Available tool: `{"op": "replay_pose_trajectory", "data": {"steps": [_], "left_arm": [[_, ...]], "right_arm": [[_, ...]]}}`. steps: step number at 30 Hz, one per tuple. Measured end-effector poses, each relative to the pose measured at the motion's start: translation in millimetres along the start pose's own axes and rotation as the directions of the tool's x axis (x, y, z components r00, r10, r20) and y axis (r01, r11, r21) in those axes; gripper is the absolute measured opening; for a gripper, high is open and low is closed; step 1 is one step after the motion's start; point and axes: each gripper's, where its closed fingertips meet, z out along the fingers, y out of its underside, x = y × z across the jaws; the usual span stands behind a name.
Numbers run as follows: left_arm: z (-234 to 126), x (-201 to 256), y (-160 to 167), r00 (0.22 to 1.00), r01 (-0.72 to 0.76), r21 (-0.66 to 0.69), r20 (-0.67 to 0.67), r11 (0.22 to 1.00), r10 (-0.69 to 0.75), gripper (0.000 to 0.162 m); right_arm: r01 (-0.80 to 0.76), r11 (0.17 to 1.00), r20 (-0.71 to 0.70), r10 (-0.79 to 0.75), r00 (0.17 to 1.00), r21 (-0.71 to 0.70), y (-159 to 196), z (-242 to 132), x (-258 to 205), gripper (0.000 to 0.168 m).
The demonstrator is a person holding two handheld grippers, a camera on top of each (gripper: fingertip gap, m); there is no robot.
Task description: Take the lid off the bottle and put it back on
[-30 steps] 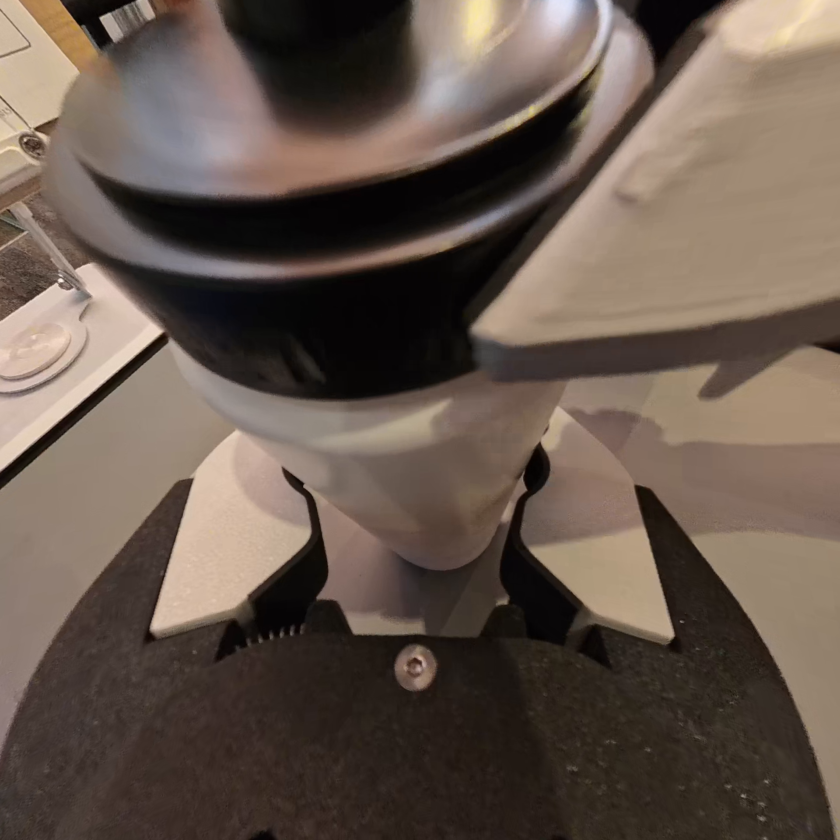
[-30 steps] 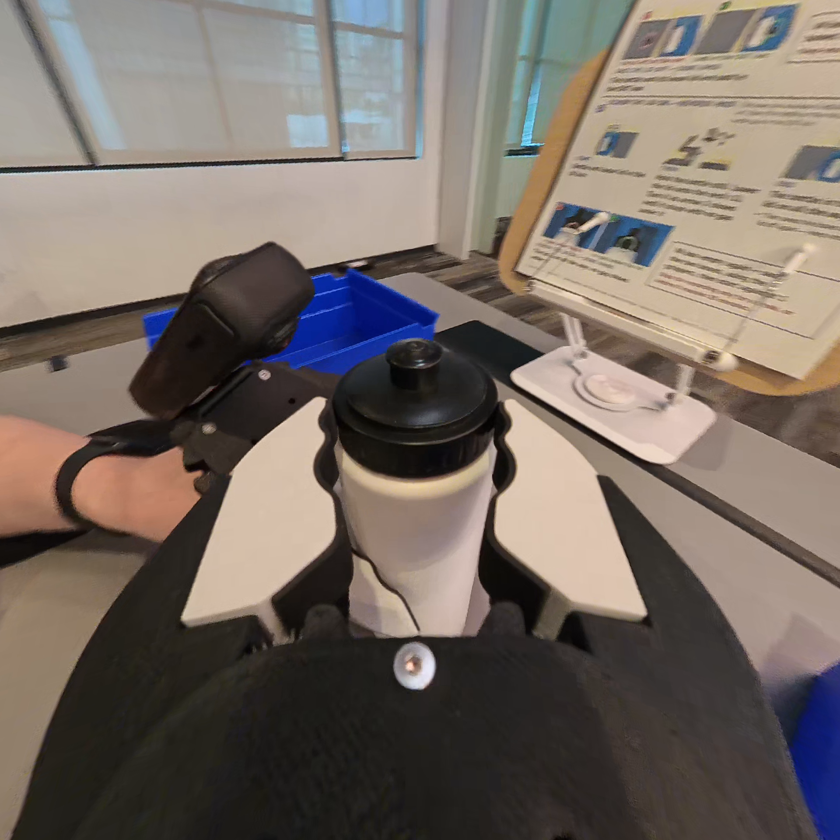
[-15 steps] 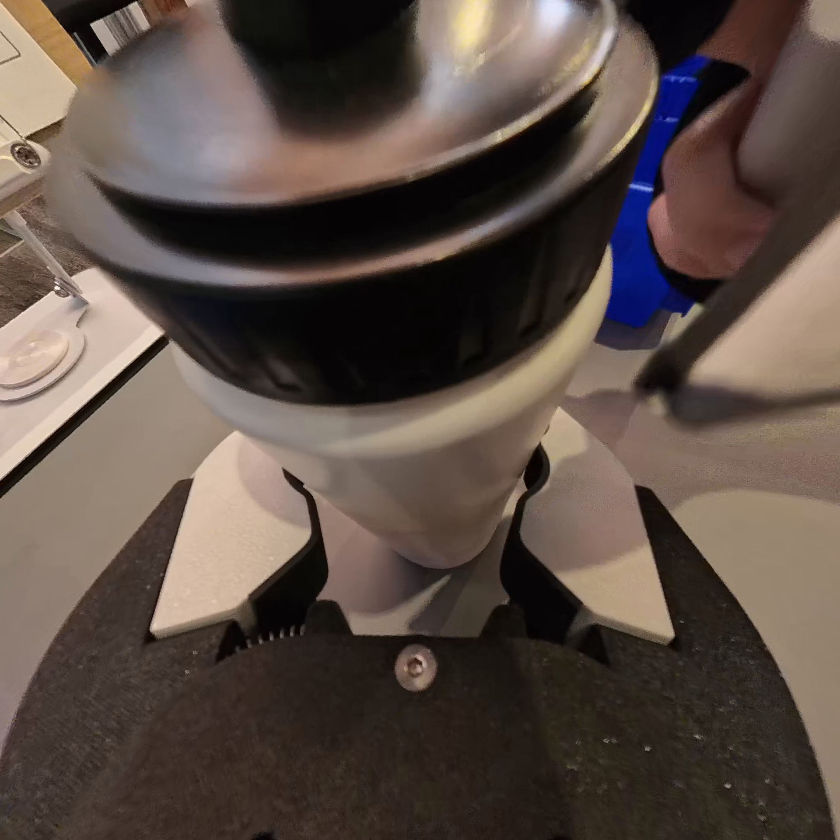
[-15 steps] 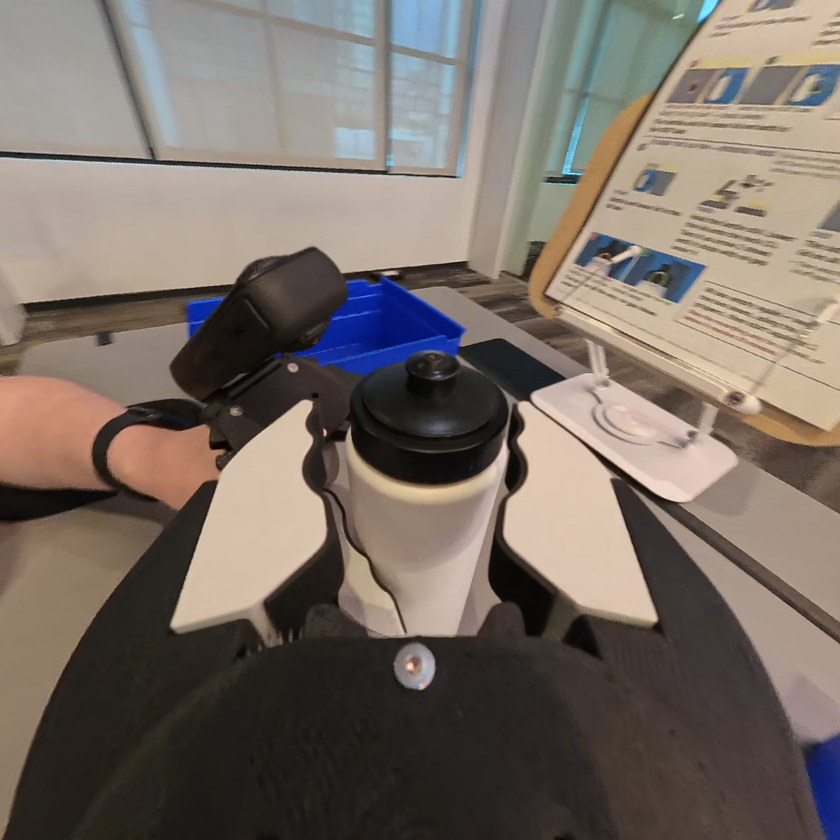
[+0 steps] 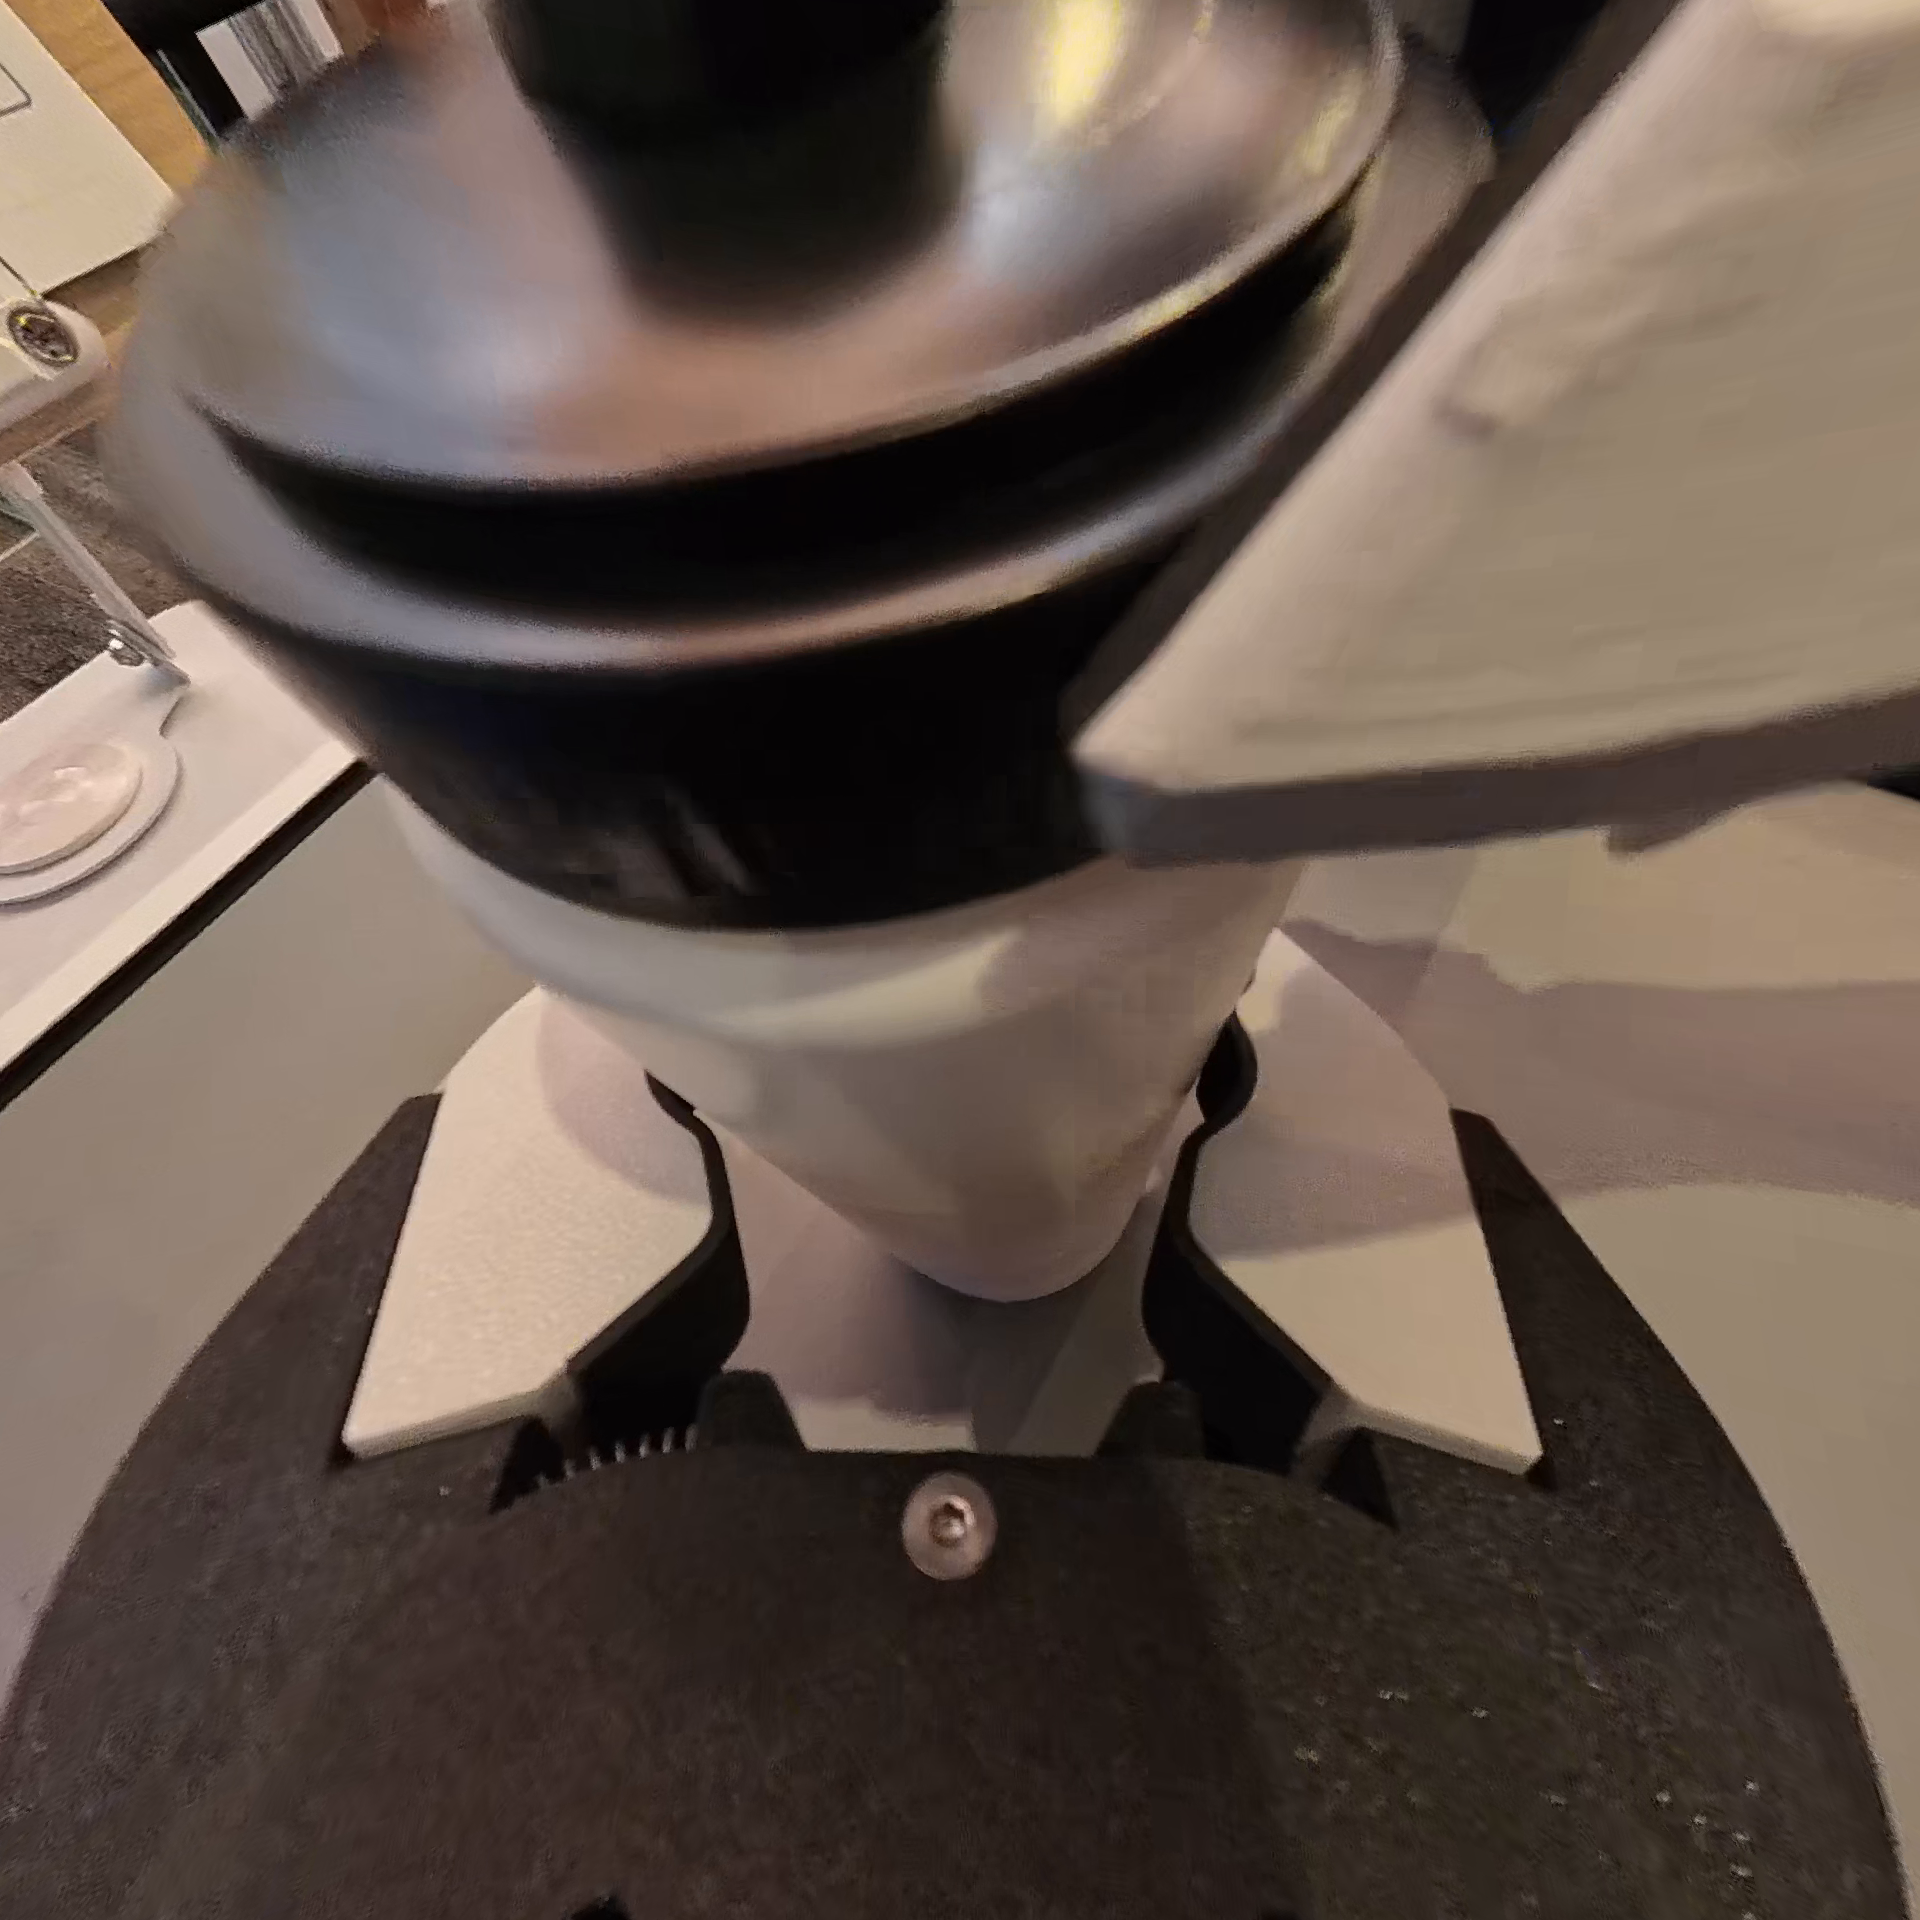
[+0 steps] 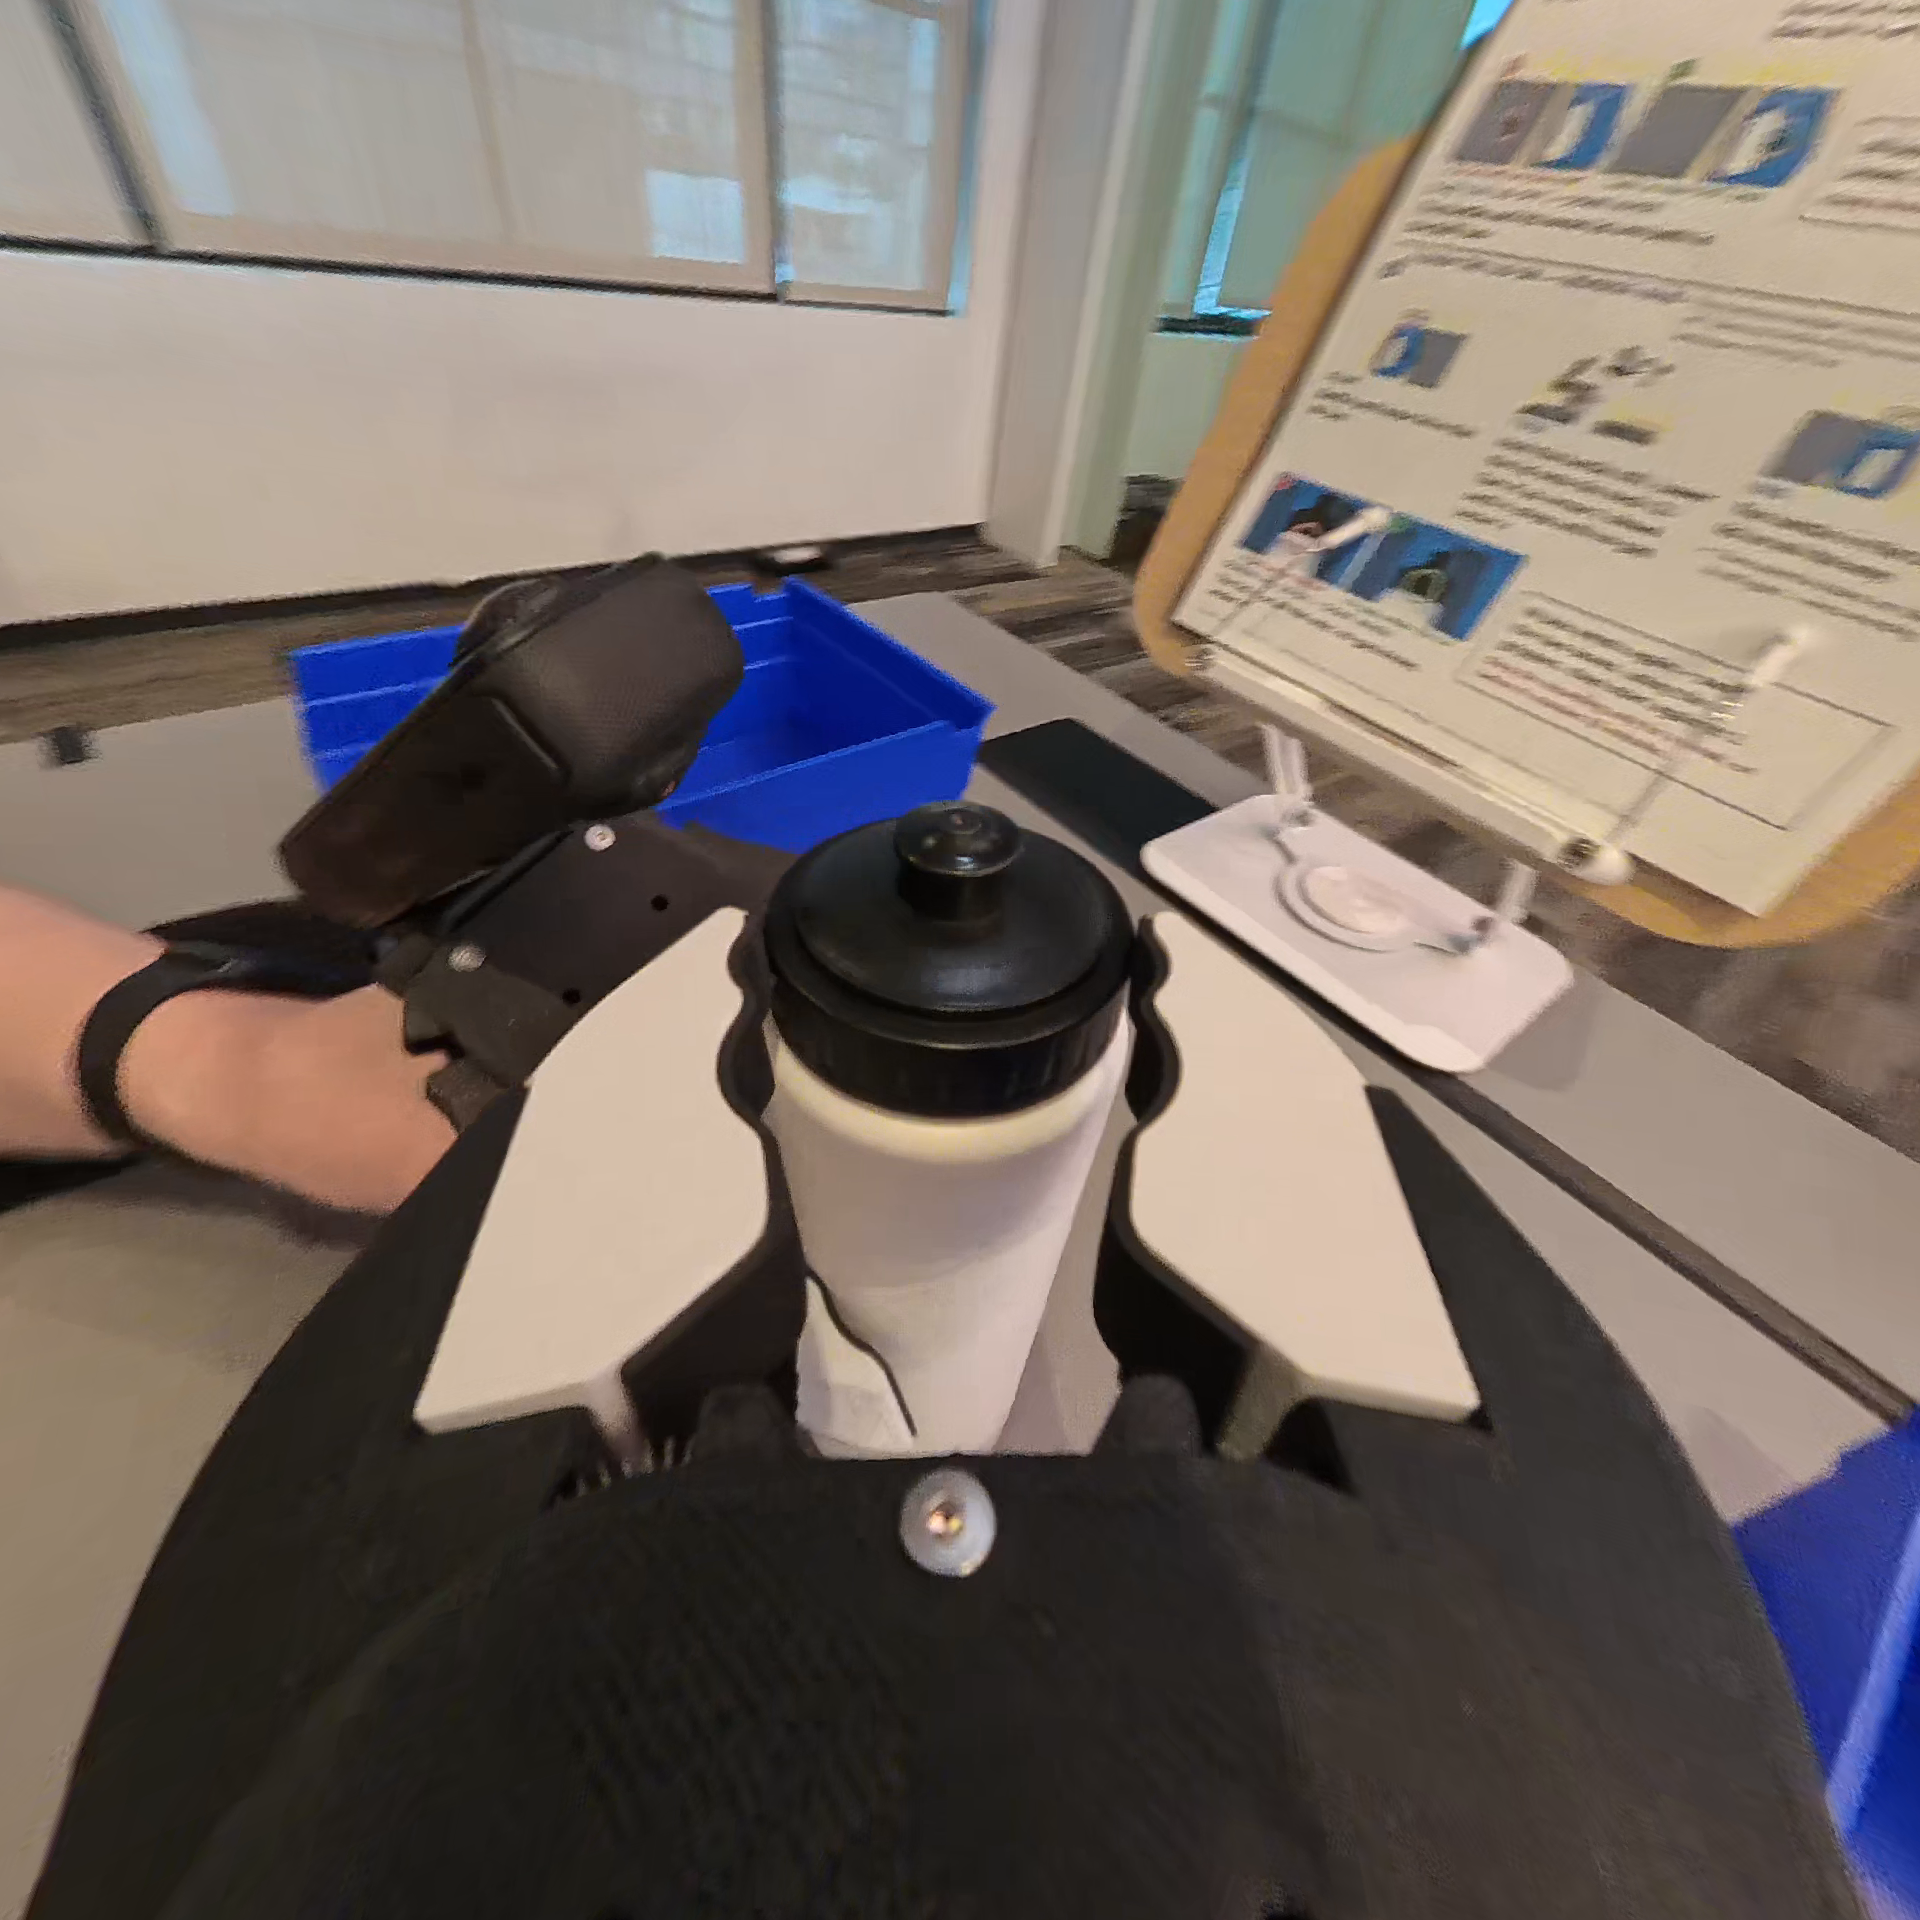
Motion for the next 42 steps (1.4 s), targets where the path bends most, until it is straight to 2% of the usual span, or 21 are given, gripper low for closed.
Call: {"op": "replay_pose_trajectory", "data": {"steps": [4,7,9,12,15,19,21,26,30,35,37,39,42], "left_arm": [[-0.5,0.1,0.2,1.000,0.000,-0.001,0.007,1.000,0.000,0.096],[-1.8,-0.3,0.7,1.000,0.003,0.002,0.005,1.000,-0.003,0.096],[-2.1,-0.8,0.8,1.000,0.006,0.002,0.002,1.000,-0.006,0.096],[-1.8,0.6,0.5,1.000,-0.005,0.001,-0.007,1.000,0.005,0.096],[-0.9,3.5,-0.7,1.000,-0.027,0.003,-0.006,1.000,0.027,0.096],[-0.8,5.0,-1.3,0.999,-0.037,0.004,-0.005,0.999,0.037,0.096],[-0.4,5.3,-1.4,0.999,-0.037,0.004,-0.008,0.999,0.037,0.096],[-0.5,3.5,-0.6,1.000,-0.010,0.005,-0.012,1.000,0.011,0.096],[-0.4,3.1,-0.5,1.000,-0.007,0.004,-0.010,1.000,0.007,0.096],[-0.7,3.3,-0.4,1.000,-0.006,0.002,-0.004,1.000,0.006,0.096],[-1.0,2.9,-0.1,1.000,-0.003,-0.001,-0.007,1.000,0.003,0.096],[-1.0,3.0,-0.3,1.000,-0.004,0.001,-0.009,1.000,0.004,0.096],[-0.8,5.4,-0.9,1.000,-0.026,0.001,-0.014,1.000,0.026,0.096]], "right_arm": [[-0.032,0.996,-0.253,0.052,0.966,0.080,-0.8,-1.4,0.4,0.069],[0.006,0.995,-0.305,0.024,0.952,0.098,-0.9,0.8,-1.0,0.070],[0.016,0.996,-0.255,0.007,0.967,0.089,-1.2,0.7,-2.3,0.069],[0.005,0.997,-0.054,-0.001,0.999,0.081,-2.3,-3.2,-8.1,0.077],[0.003,0.998,0.106,-0.010,0.994,0.063,-1.0,-10.6,-5.1,0.078],[0.004,1.000,0.197,-0.008,0.980,0.021,4.0,-9.8,1.0,0.078],[0.018,1.000,0.231,-0.021,0.973,0.012,5.3,-7.4,-3.6,0.070],[-0.037,0.999,0.132,0.035,0.991,0.015,5.4,-2.9,-2.8,0.069],[-0.055,0.997,-0.071,0.059,0.996,0.058,5.0,-3.5,-1.3,0.069],[-0.043,0.995,-0.324,0.069,0.944,0.086,4.7,-4.4,-0.3,0.069],[-0.034,0.996,-0.330,0.060,0.942,0.086,4.2,-3.6,-0.5,0.069],[-0.029,0.996,-0.279,0.051,0.959,0.081,4.7,-4.0,-0.9,0.068],[-0.054,0.992,-0.095,0.065,0.993,0.112,0.9,-8.2,-4.3,0.072]]}}
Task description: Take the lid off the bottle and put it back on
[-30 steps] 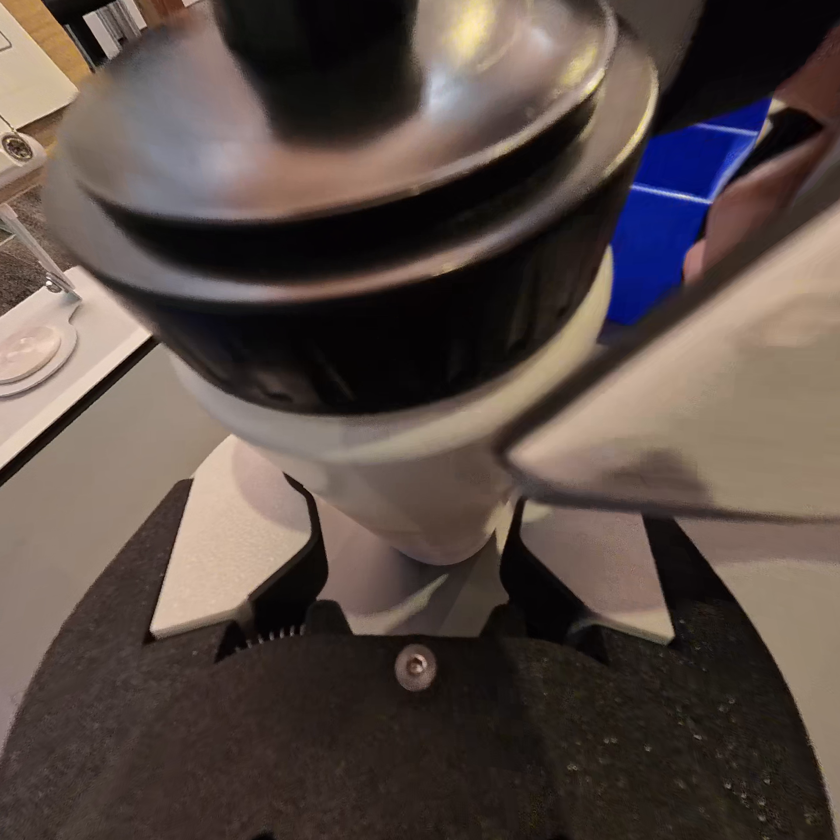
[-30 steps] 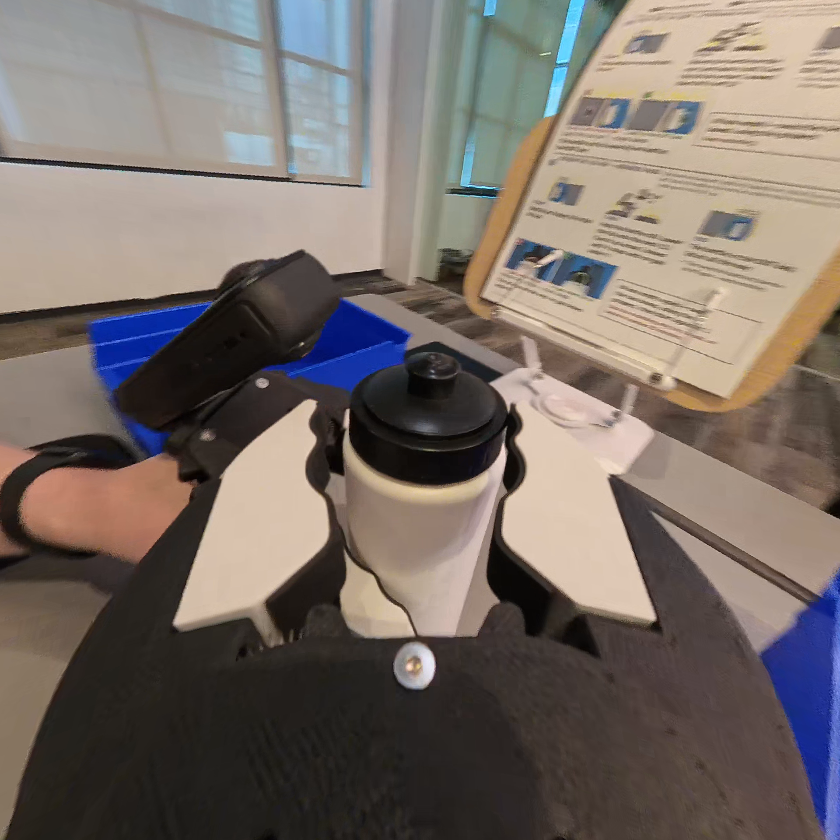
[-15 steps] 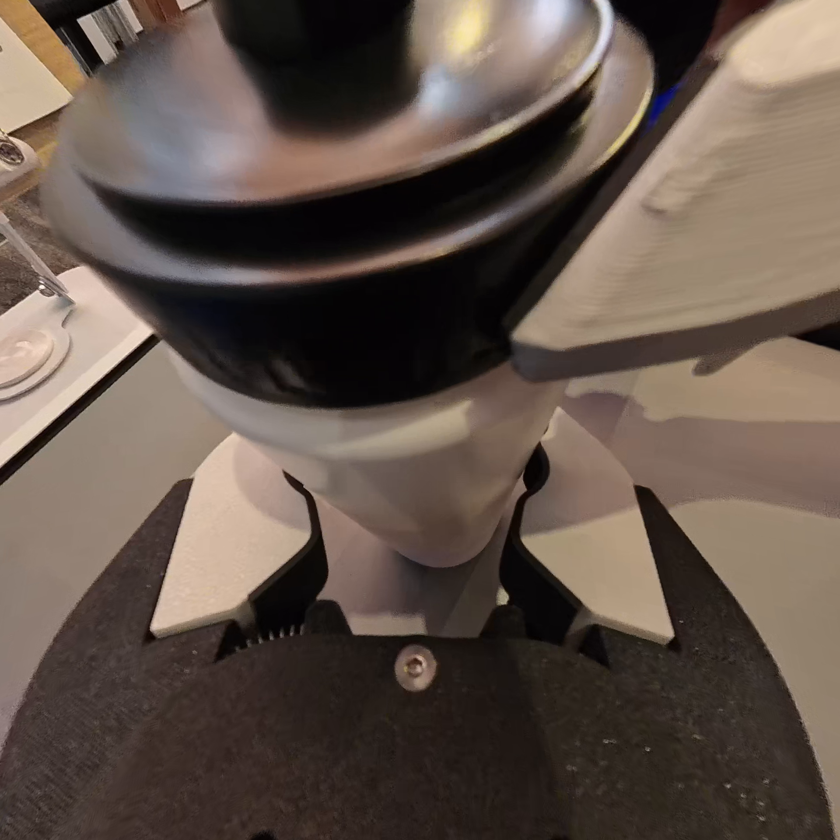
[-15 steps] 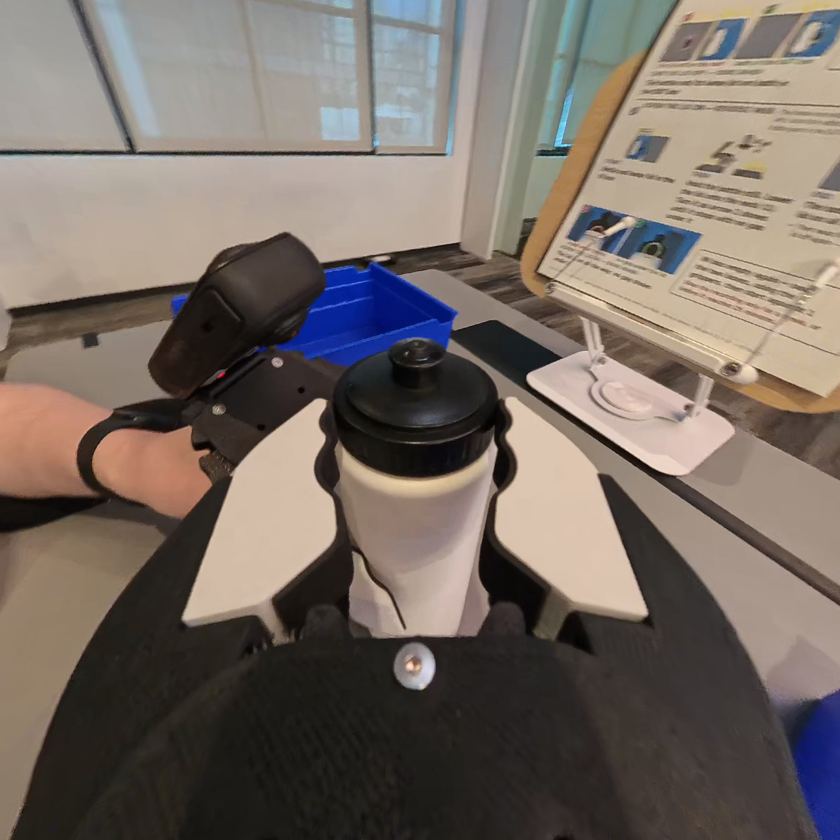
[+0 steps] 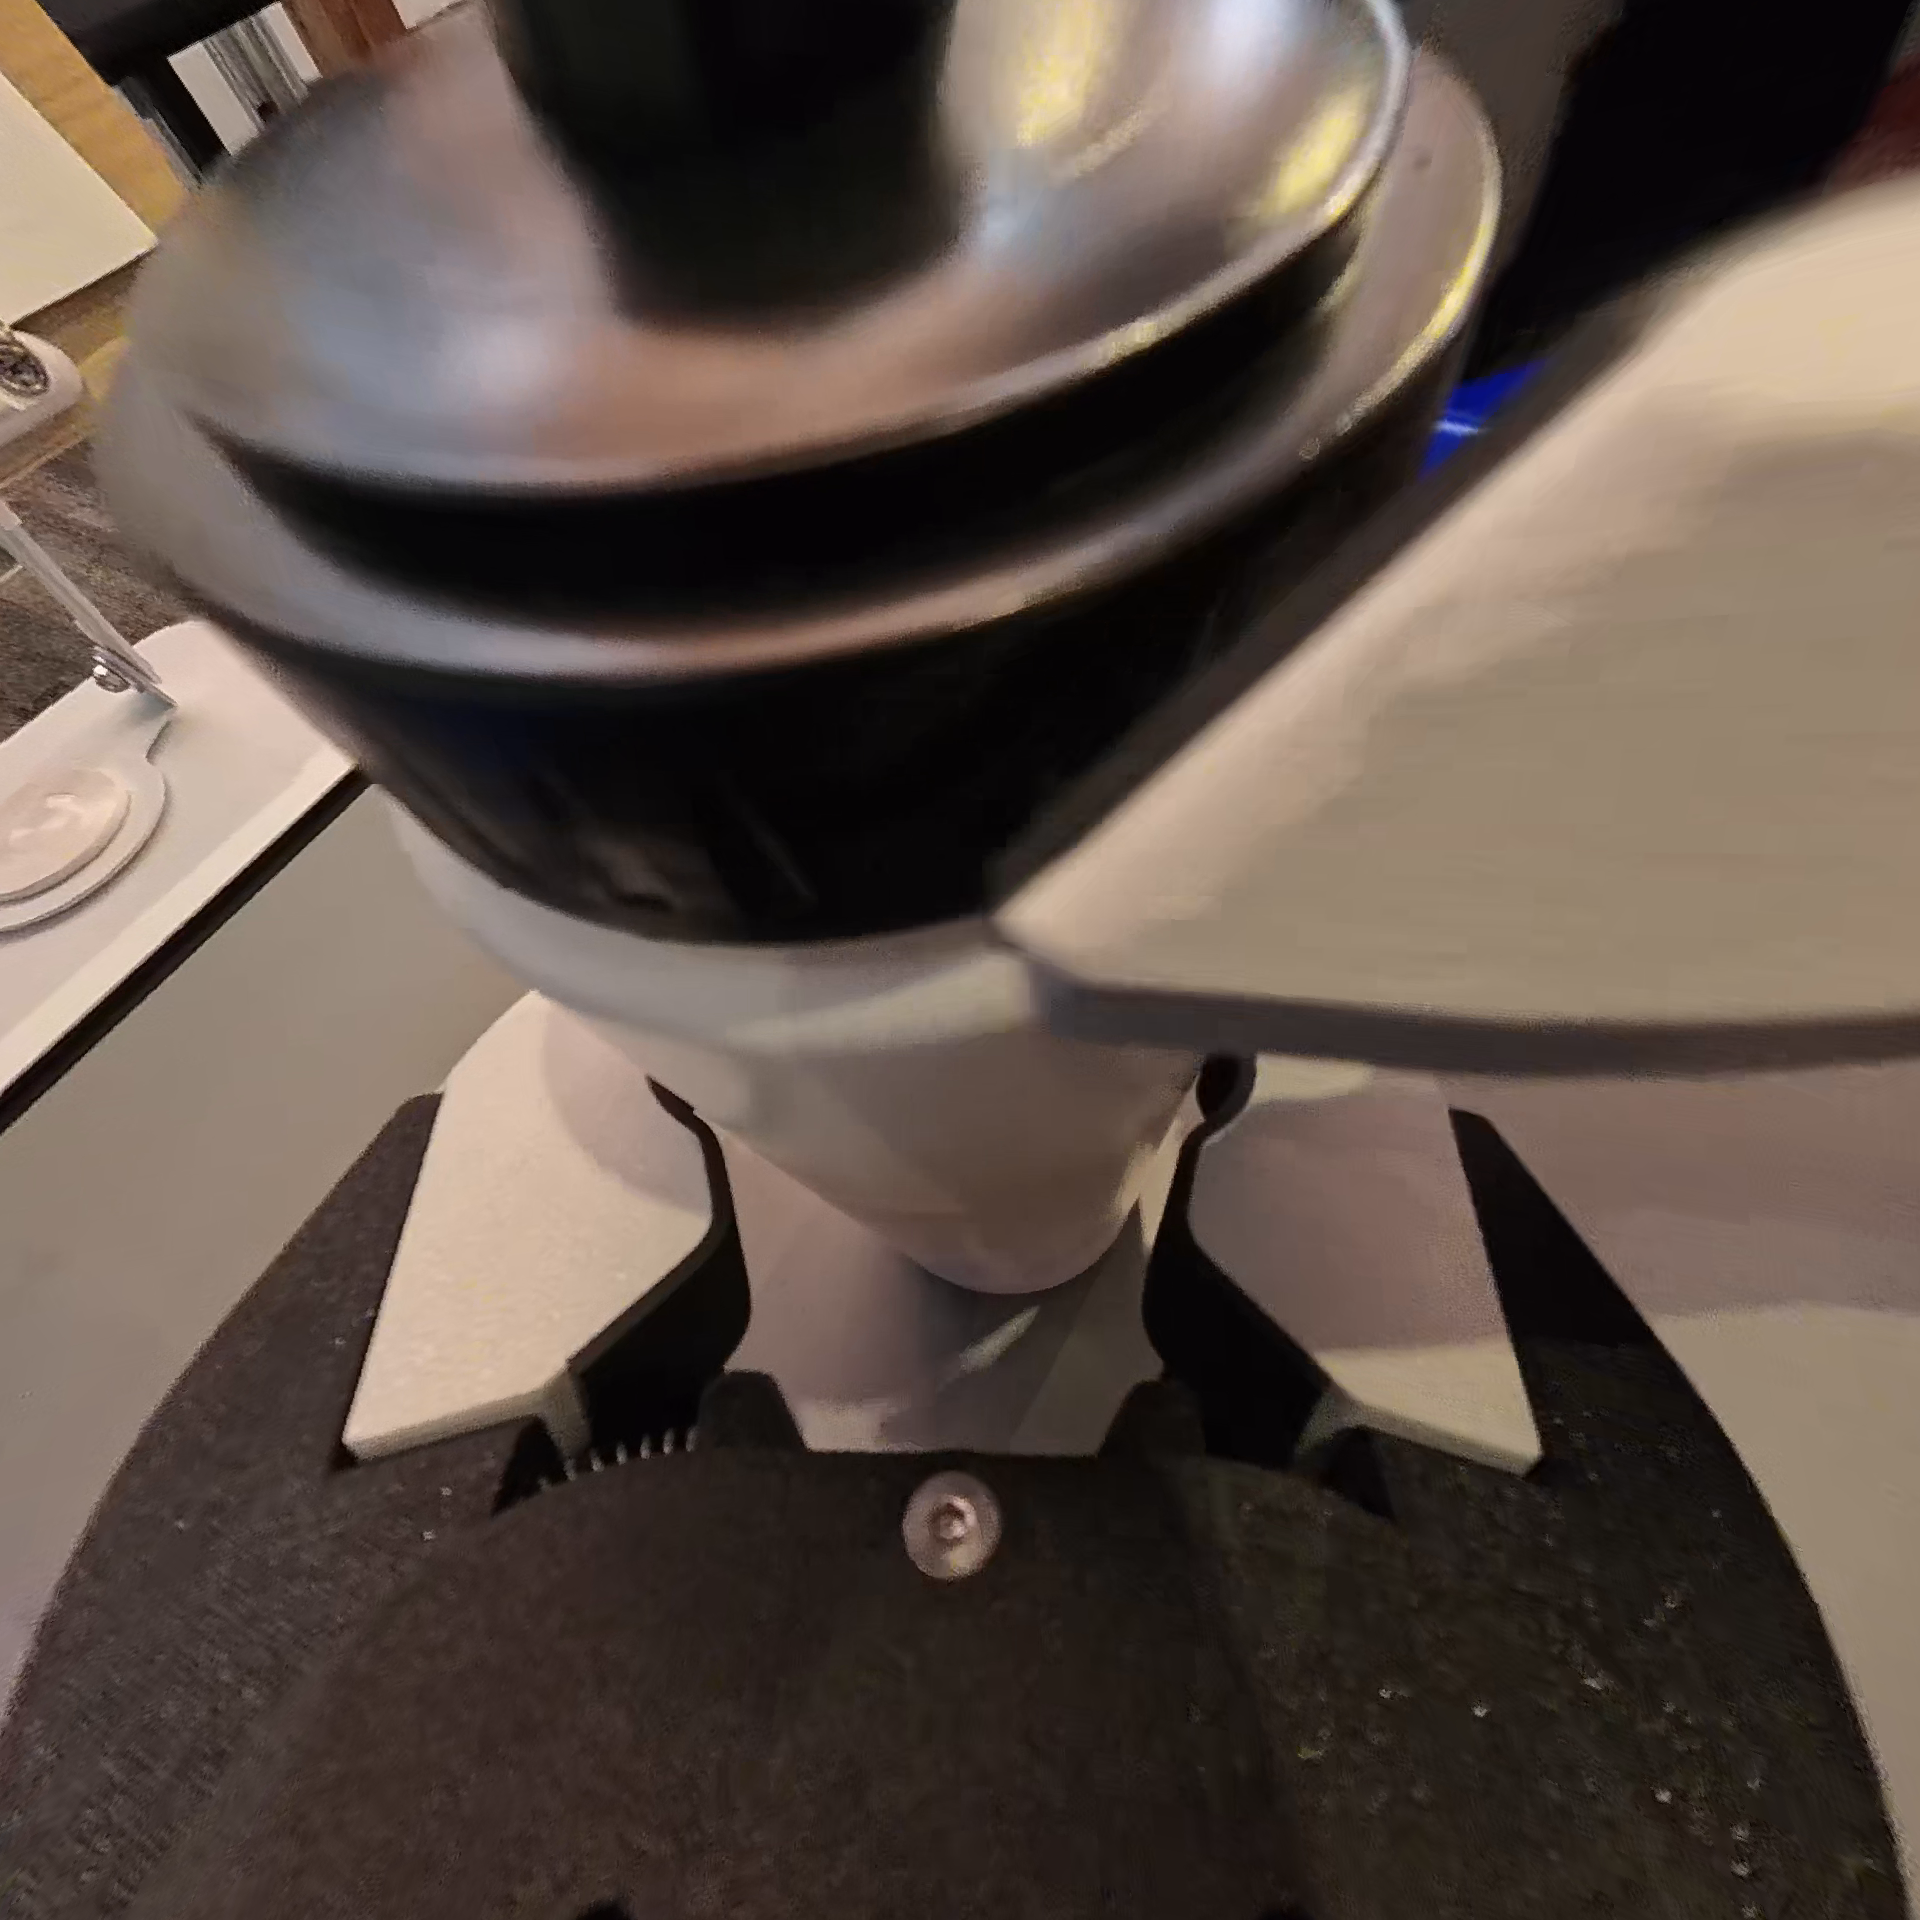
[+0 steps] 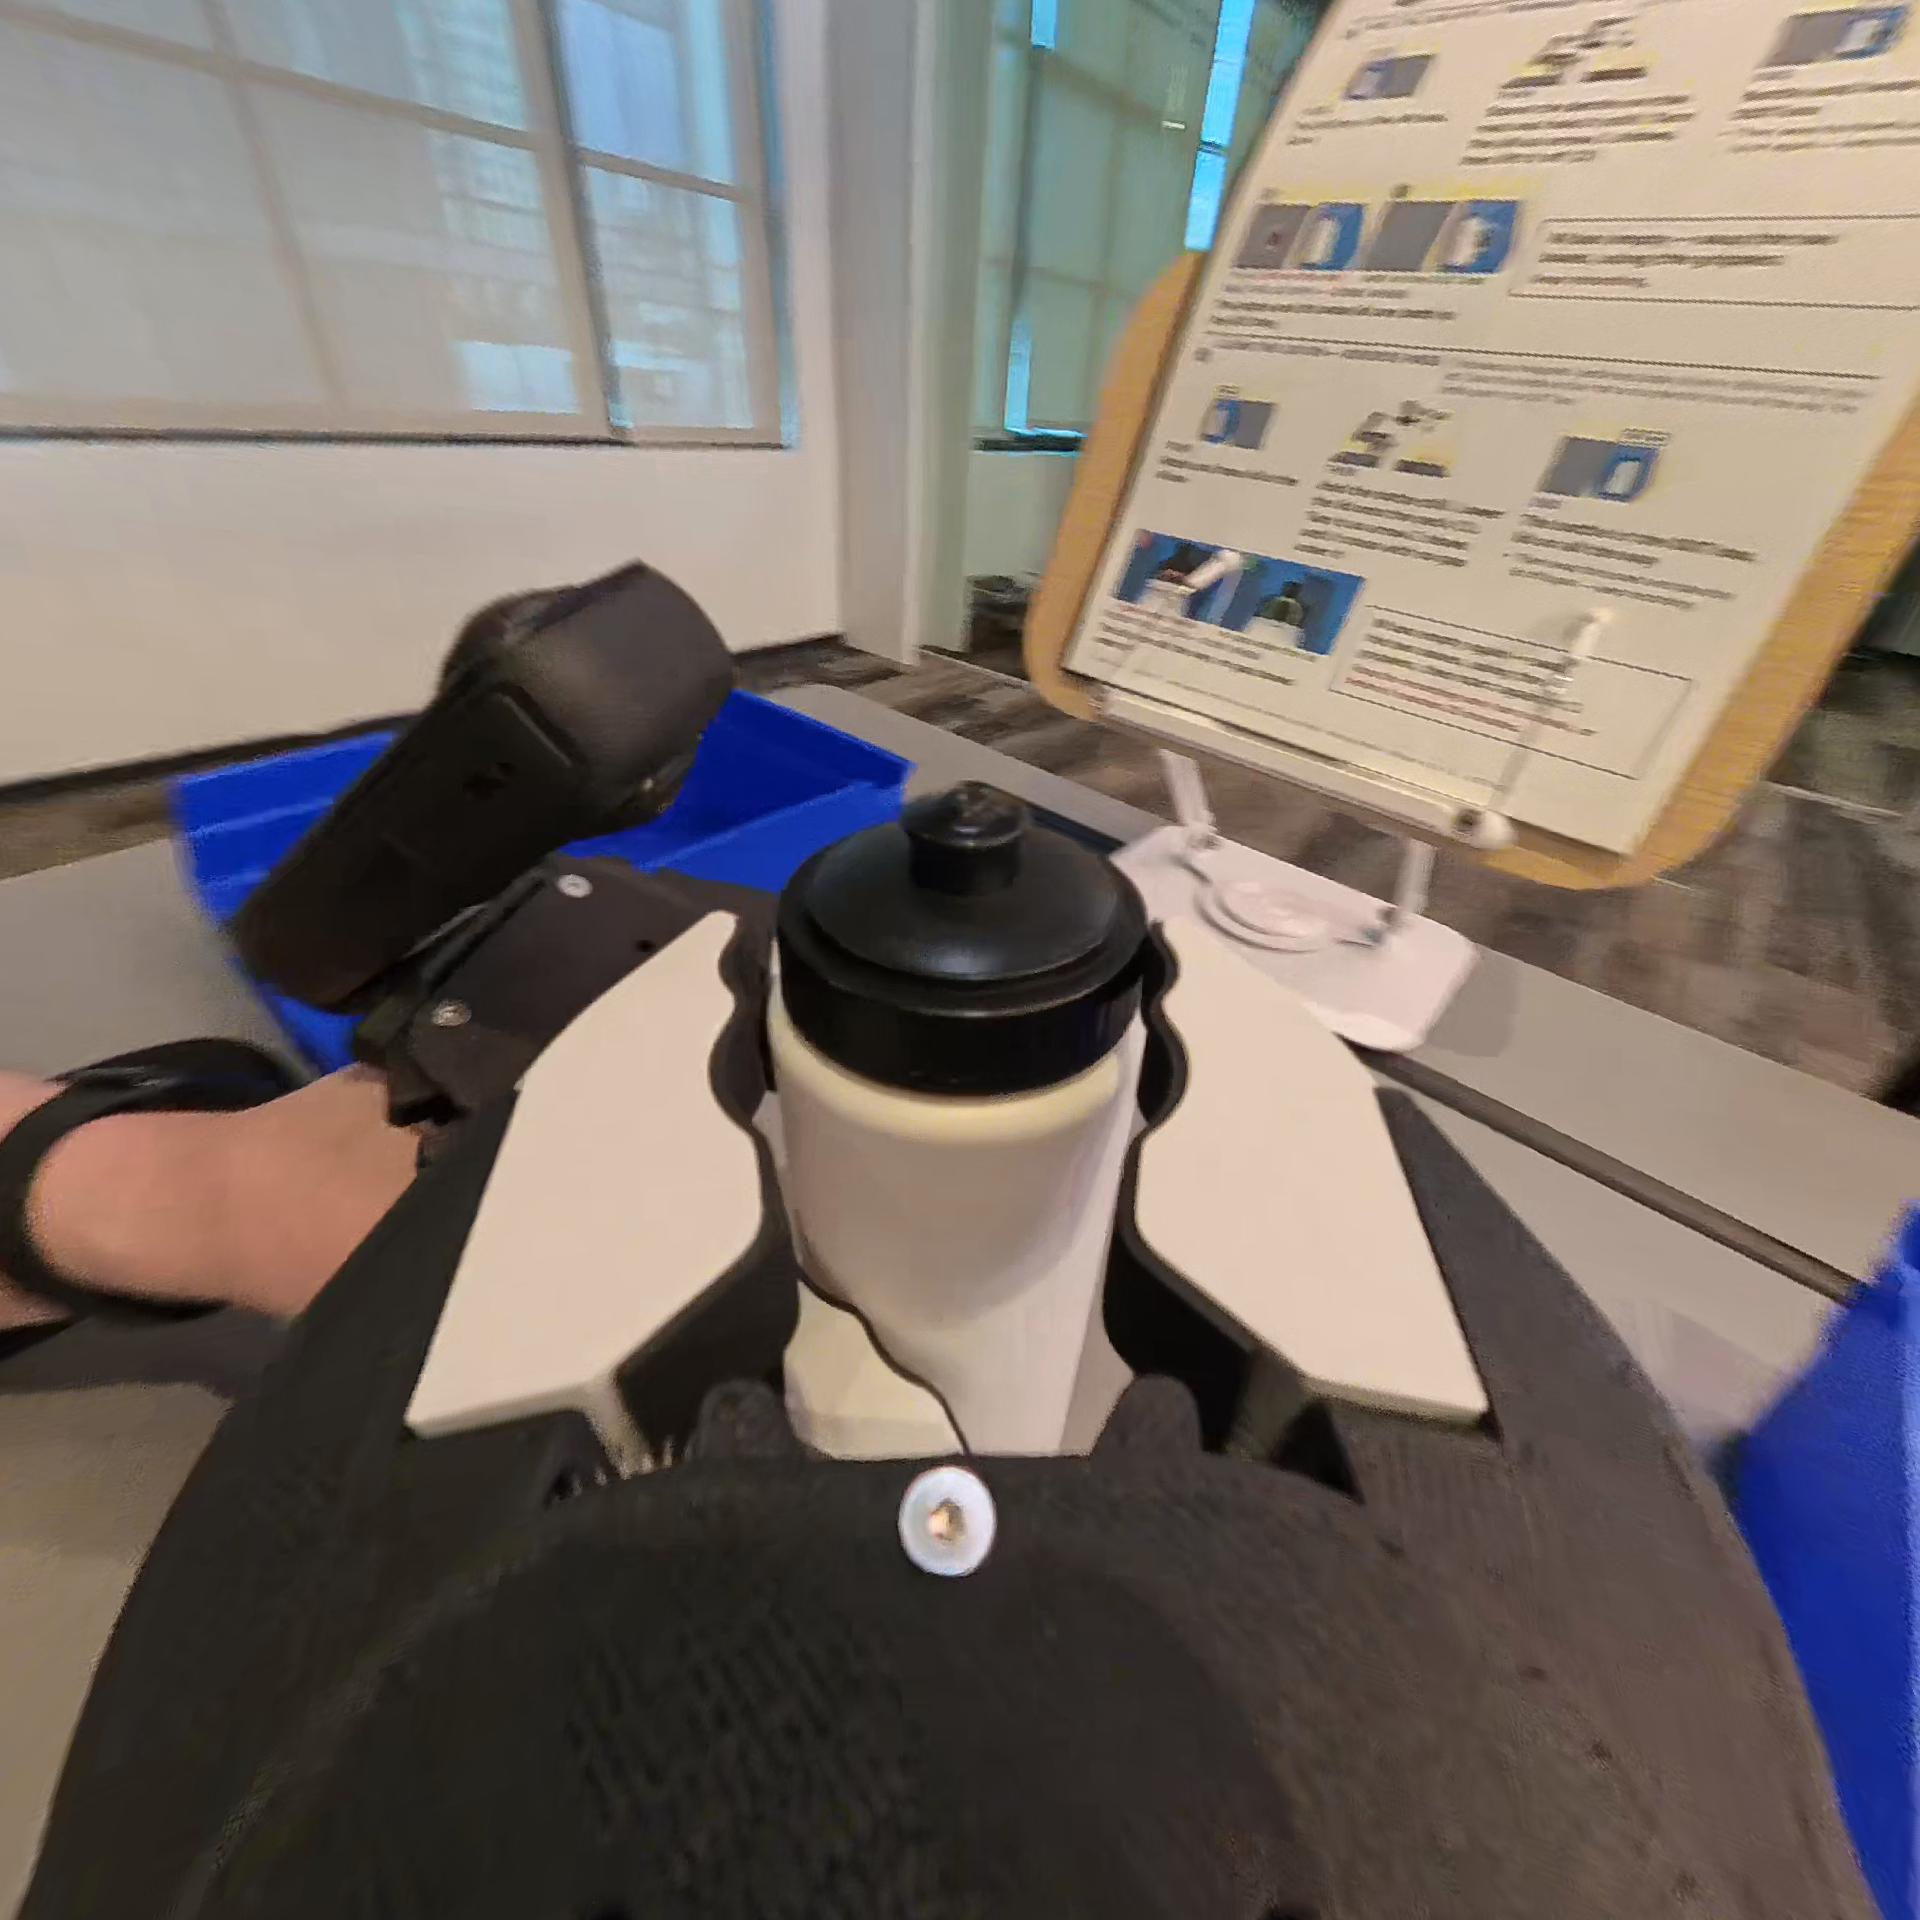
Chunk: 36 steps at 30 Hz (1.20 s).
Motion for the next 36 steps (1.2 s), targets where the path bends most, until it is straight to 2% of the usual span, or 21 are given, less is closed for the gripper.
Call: {"op": "replay_pose_trajectory", "data": {"steps": [4,9,10,12,13,18,22,25,28,32,36], "left_arm": [[0.4,2.3,-1.0,1.000,-0.016,0.003,-0.001,1.000,0.016,0.096],[0.8,0.9,-0.5,1.000,-0.003,0.004,-0.008,1.000,0.003,0.096],[0.8,0.9,-0.5,1.000,-0.002,0.003,-0.009,1.000,0.002,0.096],[0.7,1.1,-0.5,1.000,-0.004,0.003,-0.009,1.000,0.004,0.096],[0.6,1.2,-0.4,1.000,-0.004,0.002,-0.007,1.000,0.004,0.096],[0.2,0.6,0.3,1.000,0.007,-0.001,-0.008,1.000,-0.007,0.096],[1.2,0.4,0.3,1.000,0.013,-0.005,-0.007,1.000,-0.013,0.096],[0.7,0.3,0.6,1.000,0.013,-0.011,0.003,1.000,-0.013,0.096],[-0.1,-0.4,1.1,1.000,0.021,-0.013,0.006,1.000,-0.021,0.096],[0.0,0.2,1.1,1.000,0.014,-0.012,0.004,1.000,-0.014,0.096],[0.4,3.1,0.3,1.000,-0.004,-0.010,-0.015,1.000,0.004,0.096]], "right_arm": [[-0.074,0.997,0.211,0.071,0.975,0.006,-8.9,-8.5,4.3,0.075],[0.002,0.997,0.305,0.023,0.952,-0.080,-4.6,-8.8,-0.7,0.075],[0.026,0.994,0.314,0.010,0.949,-0.110,-0.6,-7.8,-4.0,0.079],[0.095,0.983,0.266,-0.051,0.963,-0.154,7.0,-3.4,-1.3,0.079],[0.121,0.981,0.231,-0.084,0.969,-0.152,7.6,-1.3,1.5,0.070],[0.064,0.987,0.157,-0.040,0.987,-0.146,8.1,0.3,2.3,0.068],[0.030,0.988,-0.040,-0.036,0.999,-0.152,8.4,0.1,5.1,0.068],[0.018,0.989,-0.212,-0.050,0.976,-0.149,8.1,-0.6,4.8,0.068],[0.016,0.990,-0.264,-0.052,0.963,-0.138,7.7,0.7,4.2,0.068],[0.029,0.991,-0.201,-0.055,0.978,-0.128,7.3,-0.7,3.9,0.068],[0.015,0.997,0.049,-0.012,0.999,-0.074,2.2,-4.1,-0.8,0.075]]}}
